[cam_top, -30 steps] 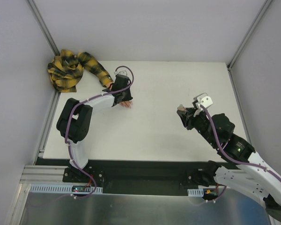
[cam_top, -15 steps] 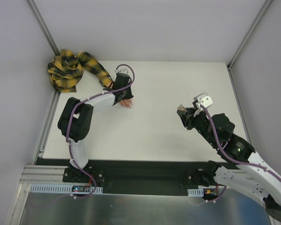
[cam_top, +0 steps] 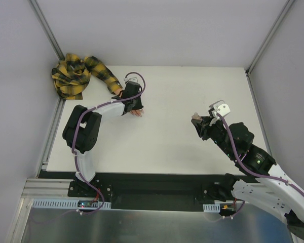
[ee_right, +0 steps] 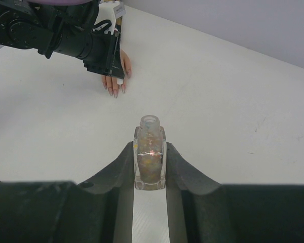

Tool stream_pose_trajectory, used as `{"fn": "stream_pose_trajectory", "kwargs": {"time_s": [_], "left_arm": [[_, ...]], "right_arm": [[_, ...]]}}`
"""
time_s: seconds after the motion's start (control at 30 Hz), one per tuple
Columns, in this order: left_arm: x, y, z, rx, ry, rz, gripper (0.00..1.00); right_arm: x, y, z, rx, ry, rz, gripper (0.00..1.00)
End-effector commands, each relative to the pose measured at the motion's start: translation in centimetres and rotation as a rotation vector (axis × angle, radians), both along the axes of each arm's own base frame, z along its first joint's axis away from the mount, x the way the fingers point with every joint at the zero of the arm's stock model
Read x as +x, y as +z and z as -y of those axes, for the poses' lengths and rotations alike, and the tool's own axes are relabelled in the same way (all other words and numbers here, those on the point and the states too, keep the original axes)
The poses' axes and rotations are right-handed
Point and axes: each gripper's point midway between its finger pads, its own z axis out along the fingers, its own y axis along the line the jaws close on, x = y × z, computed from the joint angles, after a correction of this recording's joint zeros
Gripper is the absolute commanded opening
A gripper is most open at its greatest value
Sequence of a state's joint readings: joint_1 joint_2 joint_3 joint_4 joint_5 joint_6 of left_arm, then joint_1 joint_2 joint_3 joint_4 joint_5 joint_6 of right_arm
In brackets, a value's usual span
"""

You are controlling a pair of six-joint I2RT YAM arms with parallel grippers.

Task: Paint the nails

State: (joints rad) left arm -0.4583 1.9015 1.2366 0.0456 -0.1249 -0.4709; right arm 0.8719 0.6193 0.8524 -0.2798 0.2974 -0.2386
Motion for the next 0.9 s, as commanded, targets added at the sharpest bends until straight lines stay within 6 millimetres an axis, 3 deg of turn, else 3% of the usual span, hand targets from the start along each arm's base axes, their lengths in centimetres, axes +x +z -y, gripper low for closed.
{"fn": "stream_pose_trajectory", "kwargs": {"time_s": [0.0, 0.87], "left_arm": [[0.0, 1.7, -0.4, -0.009, 0.020, 0.031, 0.00], [1.0, 4.7, 1.0, -0.055, -0.030, 0.119, 0.00]], "right_arm": [[0.1, 1.5, -0.4, 0.064, 0.006, 0.032, 0.00], [0.3, 1.4, -0.6, 0.061, 0.006, 0.027, 0.00]]}}
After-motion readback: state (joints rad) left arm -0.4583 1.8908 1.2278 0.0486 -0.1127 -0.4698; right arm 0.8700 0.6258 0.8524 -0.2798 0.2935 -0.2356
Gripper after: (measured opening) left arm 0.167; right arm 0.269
